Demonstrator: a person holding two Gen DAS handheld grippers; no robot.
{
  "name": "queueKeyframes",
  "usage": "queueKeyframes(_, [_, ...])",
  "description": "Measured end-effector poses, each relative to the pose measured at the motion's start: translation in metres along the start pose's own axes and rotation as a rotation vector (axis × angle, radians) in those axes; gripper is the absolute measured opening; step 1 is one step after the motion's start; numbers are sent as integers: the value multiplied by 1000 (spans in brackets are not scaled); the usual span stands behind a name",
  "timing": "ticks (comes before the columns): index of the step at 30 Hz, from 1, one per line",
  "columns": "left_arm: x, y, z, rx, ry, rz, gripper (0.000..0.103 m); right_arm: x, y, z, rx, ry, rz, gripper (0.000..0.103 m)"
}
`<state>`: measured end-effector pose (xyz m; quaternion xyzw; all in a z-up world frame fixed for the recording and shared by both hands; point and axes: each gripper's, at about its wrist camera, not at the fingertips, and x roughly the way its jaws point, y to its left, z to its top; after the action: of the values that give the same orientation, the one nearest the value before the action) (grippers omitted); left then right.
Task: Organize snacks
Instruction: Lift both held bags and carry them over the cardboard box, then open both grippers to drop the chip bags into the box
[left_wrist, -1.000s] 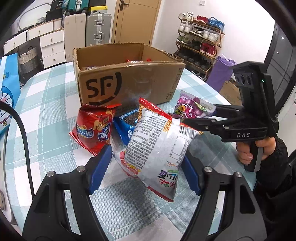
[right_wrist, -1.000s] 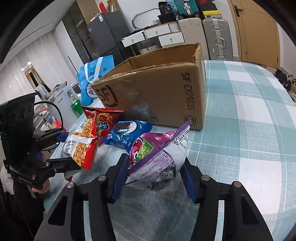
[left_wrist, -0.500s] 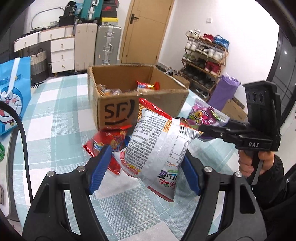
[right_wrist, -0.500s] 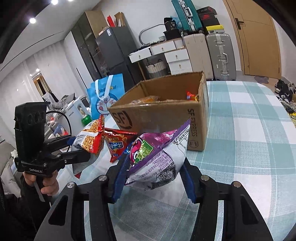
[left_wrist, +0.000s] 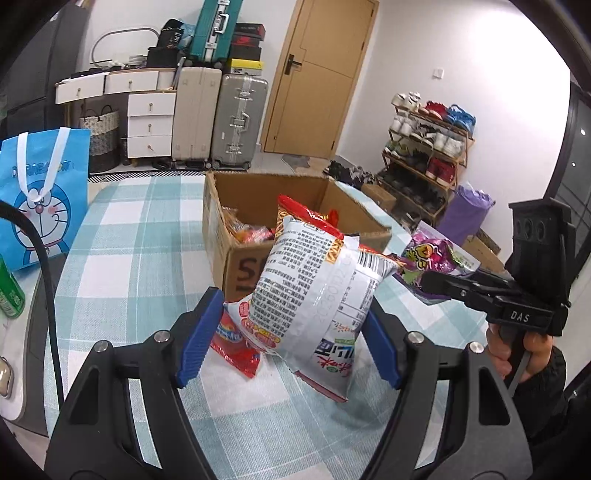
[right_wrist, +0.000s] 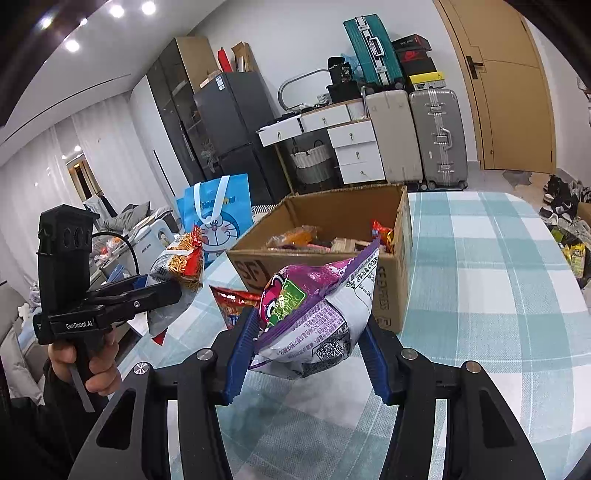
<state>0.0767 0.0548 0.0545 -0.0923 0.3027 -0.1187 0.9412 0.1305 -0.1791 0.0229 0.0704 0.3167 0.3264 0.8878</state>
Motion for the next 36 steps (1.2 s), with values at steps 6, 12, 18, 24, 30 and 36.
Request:
queueKeyframes(6, [-4, -5, 18, -9, -26, 14, 71, -7, 5, 14, -13, -30, -19, 54])
queueKeyframes(12, [1, -9, 33, -21, -40, 21, 71, -11, 9, 24, -18, -48, -34, 54])
queueKeyframes(18, [2, -13, 49, -20, -60, 30, 71, -13, 17, 39, -35, -62, -48, 54])
queueKeyframes(24, [12, -14, 65, -32, -72, 48, 71, -7, 19, 52, -17, -69, -54, 54])
queueKeyframes(30, [35, -9, 77, -43, -65, 79, 71, 7, 17, 55, 7, -59, -59, 54])
queueKeyframes(36, [61, 2, 83, -74, -51, 116, 71, 23, 13, 58, 21, -49, -63, 54])
